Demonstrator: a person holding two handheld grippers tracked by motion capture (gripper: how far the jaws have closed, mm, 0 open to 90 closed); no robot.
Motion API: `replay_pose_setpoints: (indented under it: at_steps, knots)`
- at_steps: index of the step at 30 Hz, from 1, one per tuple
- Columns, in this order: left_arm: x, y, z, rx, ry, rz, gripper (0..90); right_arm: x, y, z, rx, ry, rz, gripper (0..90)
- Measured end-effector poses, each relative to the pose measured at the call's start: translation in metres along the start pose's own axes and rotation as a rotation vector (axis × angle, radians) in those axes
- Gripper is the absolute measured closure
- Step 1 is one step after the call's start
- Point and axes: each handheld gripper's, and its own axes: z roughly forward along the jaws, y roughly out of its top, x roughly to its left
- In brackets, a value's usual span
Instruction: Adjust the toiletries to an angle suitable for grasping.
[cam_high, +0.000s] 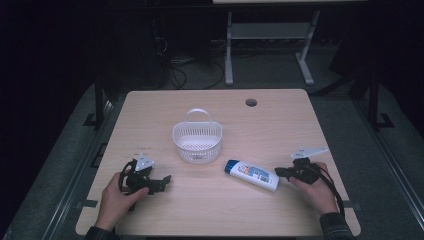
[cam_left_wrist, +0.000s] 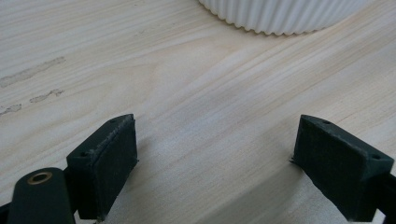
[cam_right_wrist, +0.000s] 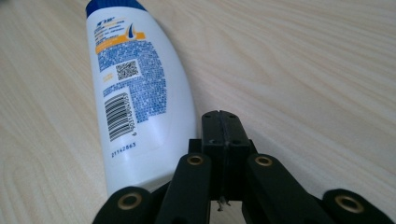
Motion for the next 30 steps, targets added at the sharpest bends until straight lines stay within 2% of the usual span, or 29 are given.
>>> replay_pose_setpoints:
  at_steps: [8,17,24,30]
  knots:
    - [0.0,0.0,0.0,0.0,0.0,0.0,12.6,0.008,-0.003,-0.002,0.017,0.005,-0.027,89.9]
    - [0.0,0.0,0.0,0.0,0.0,0.0,12.7,0.017,-0.007,-0.007,0.024,0.01,-0.011,89.9]
    - [0.0,0.0,0.0,0.0,0.0,0.0,12.7,0.022,-0.009,-0.007,0.031,0.013,-0.021,89.9]
    - [0.0,0.0,0.0,-0.001,0.0,-0.001,12.7,0.032,-0.013,-0.007,0.043,0.026,-0.041,89.9]
